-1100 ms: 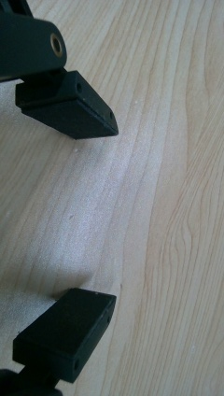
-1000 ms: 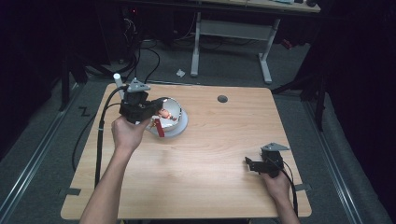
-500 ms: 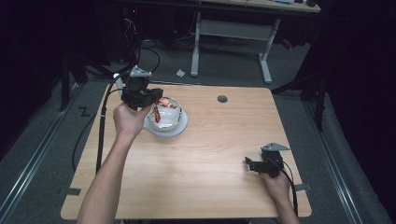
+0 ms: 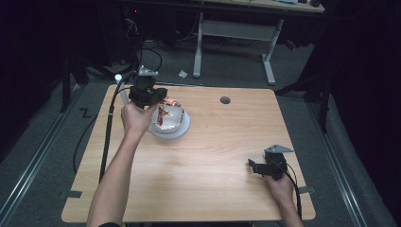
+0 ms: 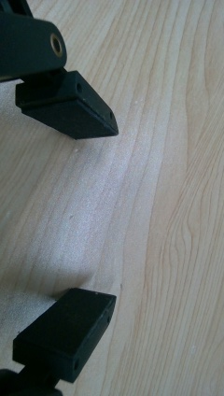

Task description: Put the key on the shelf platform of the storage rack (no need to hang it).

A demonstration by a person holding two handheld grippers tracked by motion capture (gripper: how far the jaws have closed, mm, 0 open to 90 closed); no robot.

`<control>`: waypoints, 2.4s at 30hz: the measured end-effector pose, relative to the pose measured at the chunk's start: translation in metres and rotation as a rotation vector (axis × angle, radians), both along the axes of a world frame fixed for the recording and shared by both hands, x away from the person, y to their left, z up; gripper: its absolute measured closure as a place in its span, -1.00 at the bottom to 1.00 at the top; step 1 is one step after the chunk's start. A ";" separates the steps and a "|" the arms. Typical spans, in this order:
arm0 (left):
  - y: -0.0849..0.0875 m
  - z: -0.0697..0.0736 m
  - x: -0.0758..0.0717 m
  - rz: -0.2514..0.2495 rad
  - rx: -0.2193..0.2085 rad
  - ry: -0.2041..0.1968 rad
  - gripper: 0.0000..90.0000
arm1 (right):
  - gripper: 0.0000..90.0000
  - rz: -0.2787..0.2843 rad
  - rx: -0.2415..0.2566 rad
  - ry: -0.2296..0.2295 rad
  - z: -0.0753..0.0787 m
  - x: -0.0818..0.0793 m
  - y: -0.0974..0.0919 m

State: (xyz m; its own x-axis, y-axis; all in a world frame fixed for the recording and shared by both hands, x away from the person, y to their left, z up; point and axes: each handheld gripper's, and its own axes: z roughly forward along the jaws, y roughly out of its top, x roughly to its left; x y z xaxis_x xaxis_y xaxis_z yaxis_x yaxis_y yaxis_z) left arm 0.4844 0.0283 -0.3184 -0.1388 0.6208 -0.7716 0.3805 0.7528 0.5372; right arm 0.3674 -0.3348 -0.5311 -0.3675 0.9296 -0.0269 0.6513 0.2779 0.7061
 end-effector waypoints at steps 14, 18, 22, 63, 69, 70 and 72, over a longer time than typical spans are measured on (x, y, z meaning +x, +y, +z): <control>-0.011 -0.024 0.015 0.047 0.023 0.034 0.91 | -0.64 -0.003 0.003 0.003 0.000 0.000 0.000; -0.012 -0.032 0.019 0.050 0.049 0.036 0.91 | -0.64 -0.003 0.004 0.003 0.000 0.000 0.000; -0.013 -0.035 0.021 0.064 0.032 0.037 0.91 | -0.64 -0.004 0.005 0.003 0.000 0.000 0.000; -0.009 -0.105 0.046 0.164 0.096 0.147 0.89 | -0.64 -0.002 0.004 0.003 0.000 0.000 0.000; -0.009 -0.107 0.047 0.163 0.092 0.162 0.83 | -0.64 -0.002 0.005 0.003 0.000 0.000 0.000; -0.008 -0.106 0.047 0.162 0.092 0.155 0.82 | -0.64 -0.002 0.004 0.003 0.000 0.000 0.000; -0.008 -0.105 0.047 0.159 0.084 0.153 0.79 | -0.64 -0.003 0.004 0.003 0.000 0.000 0.000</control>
State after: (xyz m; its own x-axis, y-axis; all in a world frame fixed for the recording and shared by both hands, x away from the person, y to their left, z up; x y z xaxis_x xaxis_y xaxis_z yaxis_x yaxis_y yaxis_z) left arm 0.5312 0.0208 -0.4231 -0.3511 0.6427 -0.6809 0.3425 0.7650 0.5454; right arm 0.3669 -0.3347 -0.5311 -0.3652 0.9307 -0.0223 0.6538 0.2735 0.7055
